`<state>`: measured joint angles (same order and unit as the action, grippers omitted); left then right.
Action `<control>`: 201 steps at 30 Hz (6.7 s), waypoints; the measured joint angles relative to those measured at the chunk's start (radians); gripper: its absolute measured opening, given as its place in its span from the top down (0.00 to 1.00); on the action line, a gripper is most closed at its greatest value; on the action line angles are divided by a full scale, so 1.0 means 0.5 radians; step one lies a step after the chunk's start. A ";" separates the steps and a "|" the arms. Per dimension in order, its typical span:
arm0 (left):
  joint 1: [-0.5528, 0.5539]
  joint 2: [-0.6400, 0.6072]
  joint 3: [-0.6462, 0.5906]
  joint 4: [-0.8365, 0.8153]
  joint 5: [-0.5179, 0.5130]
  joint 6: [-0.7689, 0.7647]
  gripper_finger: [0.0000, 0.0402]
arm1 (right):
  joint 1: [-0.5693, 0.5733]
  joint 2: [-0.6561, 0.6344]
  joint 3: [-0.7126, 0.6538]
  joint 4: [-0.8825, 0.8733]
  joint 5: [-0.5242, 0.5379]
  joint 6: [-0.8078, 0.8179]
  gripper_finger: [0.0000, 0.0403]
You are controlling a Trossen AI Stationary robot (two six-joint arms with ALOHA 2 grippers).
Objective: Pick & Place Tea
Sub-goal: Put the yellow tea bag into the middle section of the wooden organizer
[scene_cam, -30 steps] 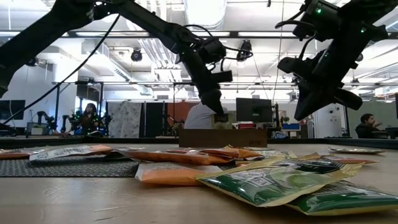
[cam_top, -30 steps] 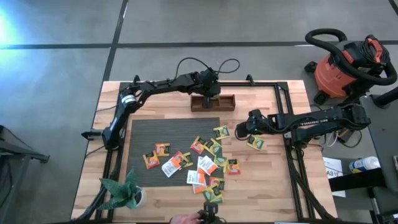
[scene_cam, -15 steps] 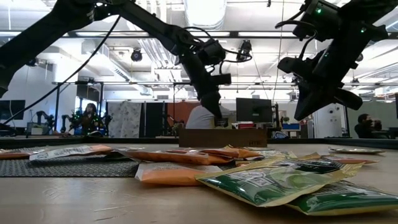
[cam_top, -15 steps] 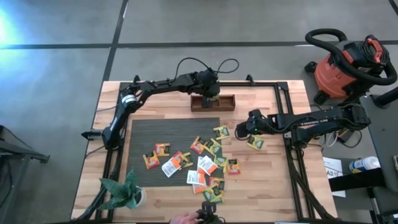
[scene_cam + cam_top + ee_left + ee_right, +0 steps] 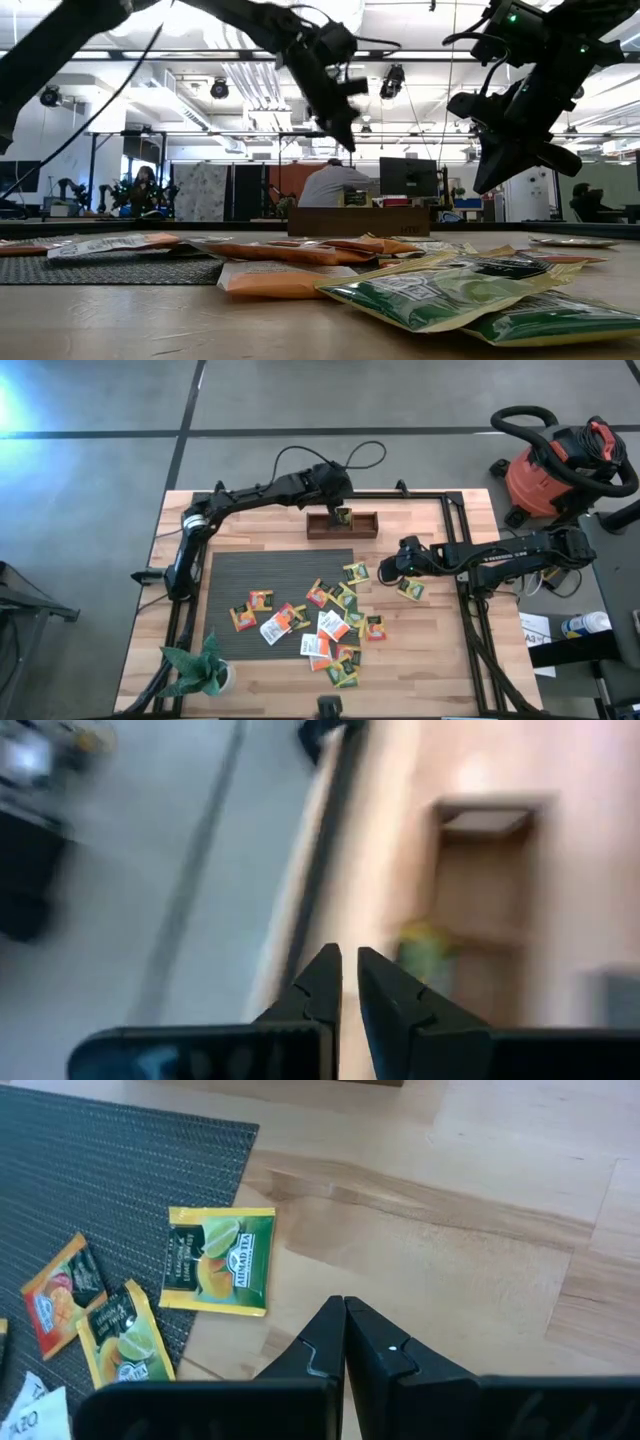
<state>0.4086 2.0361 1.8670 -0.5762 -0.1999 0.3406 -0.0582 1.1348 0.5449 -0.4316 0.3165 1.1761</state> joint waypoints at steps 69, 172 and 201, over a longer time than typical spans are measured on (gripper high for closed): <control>-0.356 -0.119 -1.417 1.259 0.663 -2.402 0.80 | -0.095 1.002 0.014 1.200 -0.517 -0.055 0.85; -0.447 0.111 0.833 -1.287 0.518 0.055 1.00 | -0.098 0.027 0.379 0.814 -0.304 -1.793 0.87; -0.456 0.111 0.843 -1.082 0.576 -0.003 1.00 | -0.103 0.091 0.343 0.782 -0.320 -1.727 0.98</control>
<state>0.1806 2.0918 2.2886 -1.1171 0.0883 0.3390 -0.1097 1.1805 0.7162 -0.0404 0.1562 0.3128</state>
